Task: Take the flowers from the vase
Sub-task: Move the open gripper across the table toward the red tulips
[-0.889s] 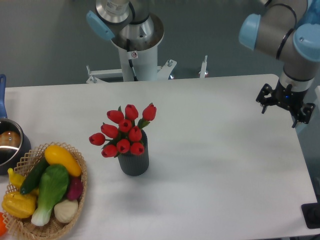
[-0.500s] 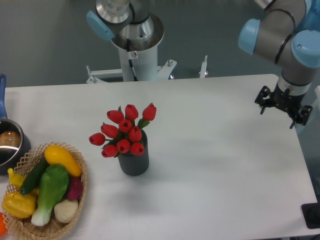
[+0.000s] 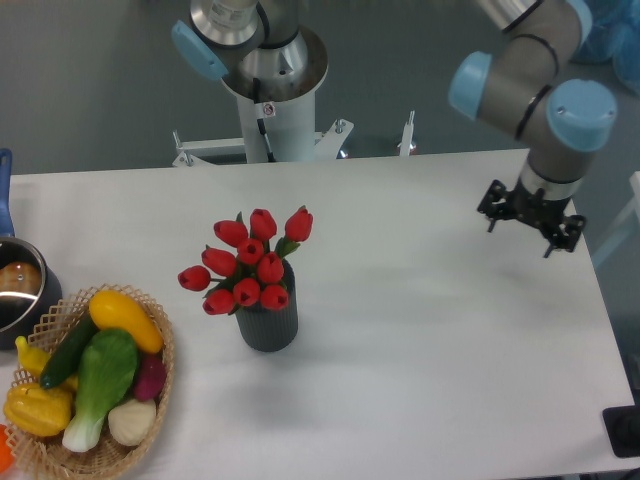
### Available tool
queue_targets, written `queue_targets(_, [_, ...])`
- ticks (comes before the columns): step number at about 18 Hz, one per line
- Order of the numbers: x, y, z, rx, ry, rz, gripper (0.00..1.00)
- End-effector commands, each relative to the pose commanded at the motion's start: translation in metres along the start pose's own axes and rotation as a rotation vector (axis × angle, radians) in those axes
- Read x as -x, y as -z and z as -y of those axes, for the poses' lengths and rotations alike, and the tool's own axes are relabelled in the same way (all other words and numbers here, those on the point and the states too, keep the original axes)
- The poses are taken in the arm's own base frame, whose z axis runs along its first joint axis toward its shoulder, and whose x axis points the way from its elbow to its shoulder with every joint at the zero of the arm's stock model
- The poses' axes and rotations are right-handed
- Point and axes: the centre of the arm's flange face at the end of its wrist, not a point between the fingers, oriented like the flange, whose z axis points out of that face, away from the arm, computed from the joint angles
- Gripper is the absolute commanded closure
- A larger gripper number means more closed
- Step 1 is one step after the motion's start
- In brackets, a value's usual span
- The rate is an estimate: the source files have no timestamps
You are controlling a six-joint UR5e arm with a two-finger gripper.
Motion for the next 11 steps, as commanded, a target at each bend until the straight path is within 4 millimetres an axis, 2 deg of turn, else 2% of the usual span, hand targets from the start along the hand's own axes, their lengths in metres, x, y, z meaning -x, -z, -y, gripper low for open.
queue_targets(2, [-0.005, 0.001, 0.004, 0.000, -0.008, -0.001, 0.00])
queue_targets(5, [-0.013, 0.018, 0.010, -0.002, -0.021, 0.009, 0.00])
queue_targets(7, [-0.007, 0.029, 0.008, -0.008, -0.015, 0.028, 0.00])
queue_targets(11, [-0.006, 0.033, 0.010, -0.009, -0.013, 0.042, 0.00])
